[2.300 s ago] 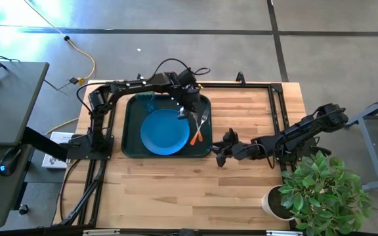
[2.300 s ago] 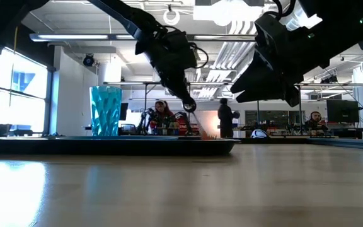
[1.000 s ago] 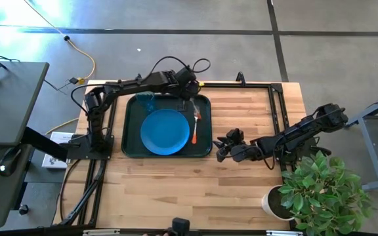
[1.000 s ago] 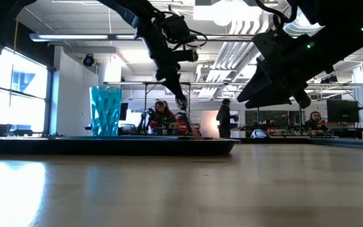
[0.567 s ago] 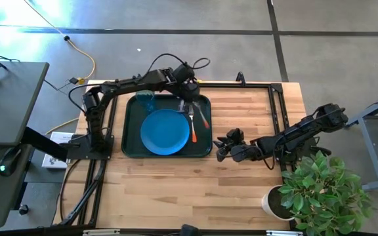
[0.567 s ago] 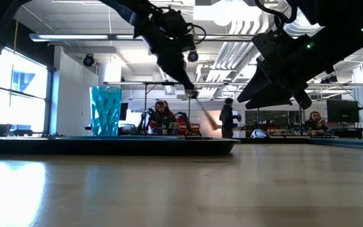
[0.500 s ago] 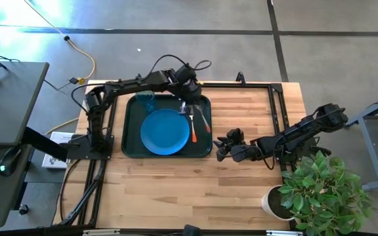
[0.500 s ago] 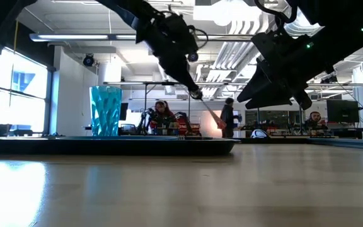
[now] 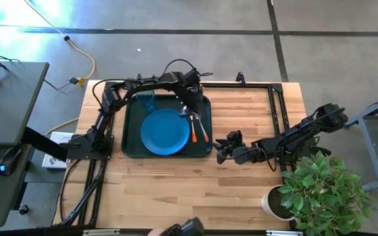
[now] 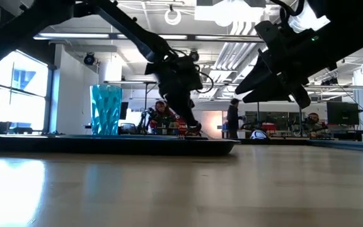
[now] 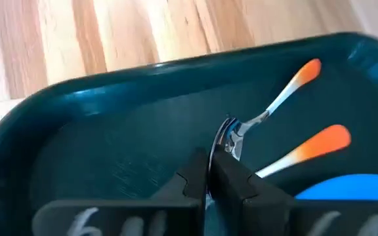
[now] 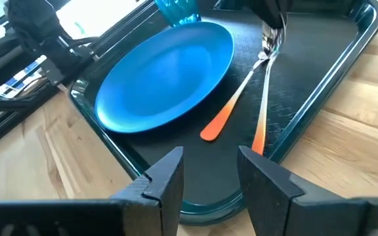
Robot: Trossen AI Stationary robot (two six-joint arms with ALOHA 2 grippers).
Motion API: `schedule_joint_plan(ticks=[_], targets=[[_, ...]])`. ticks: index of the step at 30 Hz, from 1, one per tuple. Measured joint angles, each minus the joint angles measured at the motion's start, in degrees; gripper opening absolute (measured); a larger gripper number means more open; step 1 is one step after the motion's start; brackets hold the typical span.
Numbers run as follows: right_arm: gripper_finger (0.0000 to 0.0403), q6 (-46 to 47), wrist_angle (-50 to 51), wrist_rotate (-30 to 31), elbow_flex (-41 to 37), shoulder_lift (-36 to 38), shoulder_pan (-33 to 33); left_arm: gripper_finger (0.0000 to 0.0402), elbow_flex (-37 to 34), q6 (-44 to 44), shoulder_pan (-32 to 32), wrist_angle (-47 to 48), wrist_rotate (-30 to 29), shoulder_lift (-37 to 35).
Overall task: Pick and place plate/cup/fork/spoon on tray
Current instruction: Put the orange spoon on the black tray to the right of the orange fork, then return to Home Position
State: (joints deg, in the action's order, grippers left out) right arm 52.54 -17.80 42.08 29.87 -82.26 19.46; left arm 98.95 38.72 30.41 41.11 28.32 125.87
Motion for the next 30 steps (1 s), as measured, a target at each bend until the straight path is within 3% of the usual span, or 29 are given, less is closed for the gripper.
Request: schedule_joint_plan(ticks=[9, 19, 25, 30], targets=[[0.0134, 0.06, 0.02, 0.18, 0.00, -0.02, -0.02, 0.0020, 2.24, 2.24, -0.50, 0.80, -0.24, 0.07], [0.0134, 0.04, 0.00, 0.18, 0.00, -0.02, -0.02, 0.0108, 2.26, 2.02, -1.62, 0.79, -5.35, -1.06], [0.0134, -0.06, 2.83, 0.46, 0.00, -0.02, -0.46, 0.0149, 2.26, -3.43, -3.53, 0.71, -14.07, -5.81], [0.0134, -3.28, 3.63, 1.12, -0.02, -0.02, -2.43, 0.0141, 1.83, -11.72, -5.07, -3.07, -10.31, -12.69]])
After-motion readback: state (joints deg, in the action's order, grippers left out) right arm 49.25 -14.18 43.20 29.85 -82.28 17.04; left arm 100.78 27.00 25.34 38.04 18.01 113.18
